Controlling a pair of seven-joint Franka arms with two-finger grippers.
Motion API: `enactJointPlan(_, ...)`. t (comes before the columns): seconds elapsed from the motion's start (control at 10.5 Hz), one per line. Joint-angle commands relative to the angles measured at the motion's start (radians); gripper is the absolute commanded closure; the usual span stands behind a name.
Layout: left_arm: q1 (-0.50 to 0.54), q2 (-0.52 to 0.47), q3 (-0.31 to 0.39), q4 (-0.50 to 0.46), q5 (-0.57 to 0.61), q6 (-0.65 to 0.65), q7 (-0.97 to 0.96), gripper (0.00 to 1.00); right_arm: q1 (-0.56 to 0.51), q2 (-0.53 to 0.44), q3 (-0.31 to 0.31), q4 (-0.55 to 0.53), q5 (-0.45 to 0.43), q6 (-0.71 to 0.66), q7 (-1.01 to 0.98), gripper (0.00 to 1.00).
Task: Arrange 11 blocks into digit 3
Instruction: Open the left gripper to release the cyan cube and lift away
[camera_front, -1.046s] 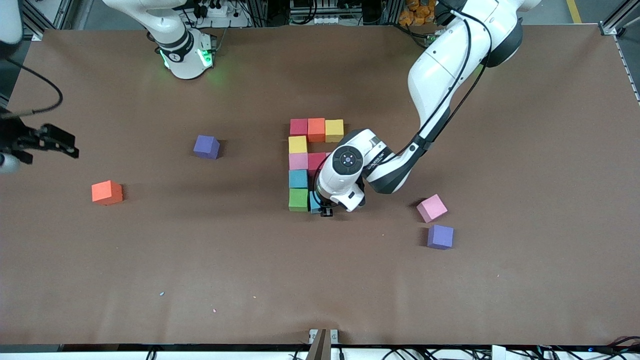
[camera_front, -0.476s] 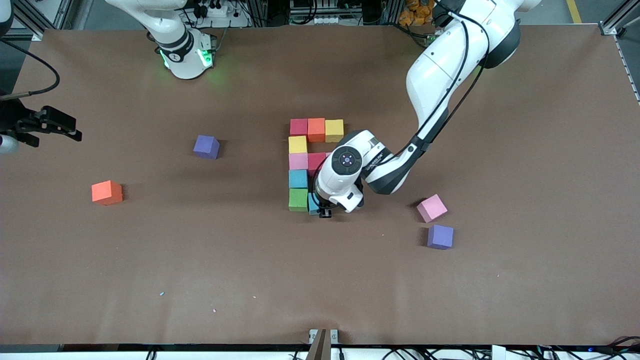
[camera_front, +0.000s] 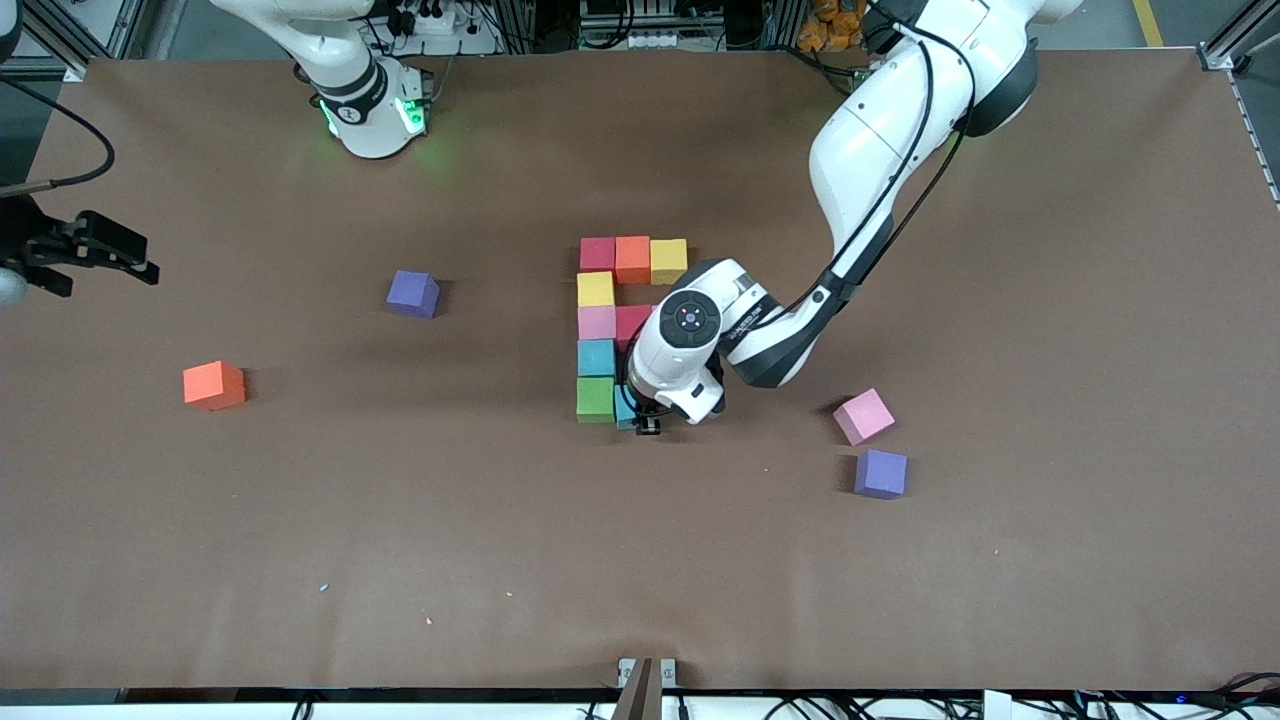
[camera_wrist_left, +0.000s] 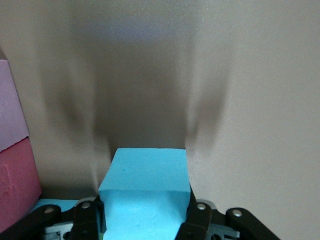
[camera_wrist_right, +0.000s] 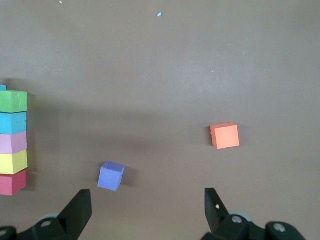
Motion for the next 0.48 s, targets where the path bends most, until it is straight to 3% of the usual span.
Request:
enactJointPlan(0.0, -0.02, 0.031, 0.019, 0.026, -0.021, 0.019, -0.004, 0.54, -0.023, -0.012, 0.017, 0.038, -0.015, -0.013, -0.009, 0.0)
enactJointPlan(0.1, -0.031, 0.031, 0.024, 0.026, -0.017, 0.019, 0.003, 0.01, -0.024, -0.009, 0.017, 0.048, -0.015, -0.013, -0.008, 0.0)
enactJointPlan(0.38, -0.046, -0.015, 0.044, 0.024, -0.019, 0.001, 0.01, 0.0, -0.047, -0.009, 0.017, 0.048, -0.006, -0.024, -0.012, 0.0)
